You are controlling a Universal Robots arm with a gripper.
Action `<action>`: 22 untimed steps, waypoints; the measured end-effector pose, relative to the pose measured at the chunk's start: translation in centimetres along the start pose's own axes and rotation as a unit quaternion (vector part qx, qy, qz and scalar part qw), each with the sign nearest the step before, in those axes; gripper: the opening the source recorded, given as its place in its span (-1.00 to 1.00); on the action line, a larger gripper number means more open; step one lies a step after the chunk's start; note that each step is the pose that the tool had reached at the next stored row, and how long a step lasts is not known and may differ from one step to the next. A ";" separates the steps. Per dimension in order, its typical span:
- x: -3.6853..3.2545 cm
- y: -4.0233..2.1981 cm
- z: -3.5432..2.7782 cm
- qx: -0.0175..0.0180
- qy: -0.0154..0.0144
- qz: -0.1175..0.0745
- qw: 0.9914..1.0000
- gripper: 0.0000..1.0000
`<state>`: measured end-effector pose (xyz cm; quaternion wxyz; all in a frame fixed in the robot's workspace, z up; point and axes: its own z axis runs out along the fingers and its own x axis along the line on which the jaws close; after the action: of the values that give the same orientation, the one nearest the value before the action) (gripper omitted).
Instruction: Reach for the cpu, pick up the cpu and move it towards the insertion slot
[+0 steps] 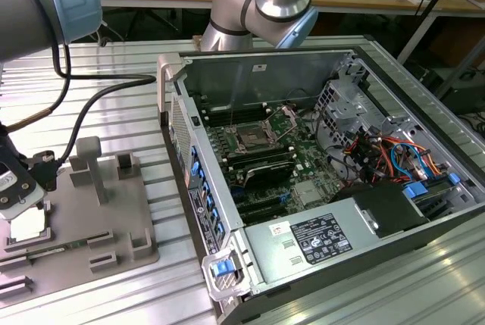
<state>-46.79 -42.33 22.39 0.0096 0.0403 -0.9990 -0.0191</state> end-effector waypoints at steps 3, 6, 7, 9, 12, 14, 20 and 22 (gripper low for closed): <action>0.02 -0.31 0.56 0.000 0.000 0.000 1.000 0.33; 0.01 -0.36 1.36 0.000 0.000 0.000 1.000 0.33; 0.00 -0.37 1.54 0.000 0.000 0.000 1.000 0.33; -0.08 -0.39 1.96 0.000 0.000 0.005 1.000 0.33; -0.18 -0.40 2.01 0.000 0.000 0.010 1.000 0.33; -0.18 -0.40 2.01 0.000 0.000 0.010 1.000 0.33; -0.18 -0.40 2.01 0.000 0.000 0.010 1.000 0.33; -0.18 -0.40 2.01 0.000 0.000 0.010 1.000 0.33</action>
<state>-46.62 -42.64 20.36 0.0097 0.0304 -0.9993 -0.0192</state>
